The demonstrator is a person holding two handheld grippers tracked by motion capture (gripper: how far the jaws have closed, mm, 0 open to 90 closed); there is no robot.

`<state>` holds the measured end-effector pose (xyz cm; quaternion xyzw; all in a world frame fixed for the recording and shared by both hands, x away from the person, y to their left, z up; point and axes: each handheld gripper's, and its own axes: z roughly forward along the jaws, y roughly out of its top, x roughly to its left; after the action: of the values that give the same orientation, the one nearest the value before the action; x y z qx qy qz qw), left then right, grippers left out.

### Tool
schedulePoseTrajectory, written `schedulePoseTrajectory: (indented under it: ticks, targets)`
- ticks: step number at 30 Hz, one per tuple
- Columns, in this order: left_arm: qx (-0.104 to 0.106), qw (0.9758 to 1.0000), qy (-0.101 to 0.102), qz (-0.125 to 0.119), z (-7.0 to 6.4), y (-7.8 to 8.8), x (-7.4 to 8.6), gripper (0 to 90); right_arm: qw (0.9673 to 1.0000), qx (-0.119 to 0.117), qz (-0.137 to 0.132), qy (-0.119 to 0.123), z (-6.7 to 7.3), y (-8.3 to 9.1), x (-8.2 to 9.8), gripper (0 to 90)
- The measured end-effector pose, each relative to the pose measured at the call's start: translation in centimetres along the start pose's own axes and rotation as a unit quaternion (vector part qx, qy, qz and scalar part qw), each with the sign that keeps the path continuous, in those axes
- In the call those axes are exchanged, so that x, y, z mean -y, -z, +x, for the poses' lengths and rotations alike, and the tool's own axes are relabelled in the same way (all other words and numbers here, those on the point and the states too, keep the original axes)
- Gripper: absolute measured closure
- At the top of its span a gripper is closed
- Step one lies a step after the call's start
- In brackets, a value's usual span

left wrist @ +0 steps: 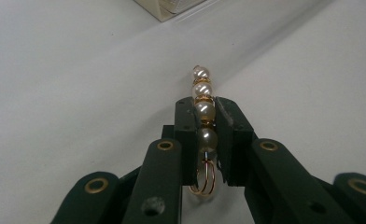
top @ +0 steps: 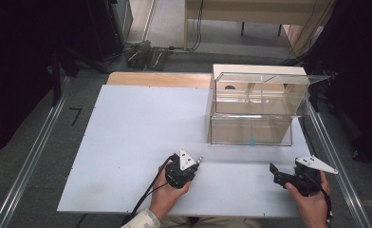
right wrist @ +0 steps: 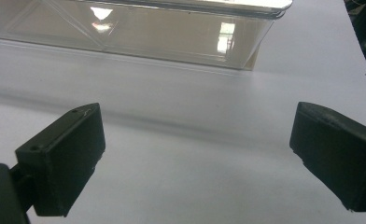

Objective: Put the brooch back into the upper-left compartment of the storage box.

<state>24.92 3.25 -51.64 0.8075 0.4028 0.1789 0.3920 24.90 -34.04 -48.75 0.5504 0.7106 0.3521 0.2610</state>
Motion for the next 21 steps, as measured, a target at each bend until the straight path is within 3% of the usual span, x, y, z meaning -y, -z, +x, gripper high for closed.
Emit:
schedulePoseTrajectory:
  ticks: [21]
  targets:
    - [0.033, 0.9985, 0.034, -0.026, 0.81, 0.81, -0.27, 80.4, 1.0, -0.002, -0.001, -0.002, -0.08, 0.04, 0.01, 2.1]
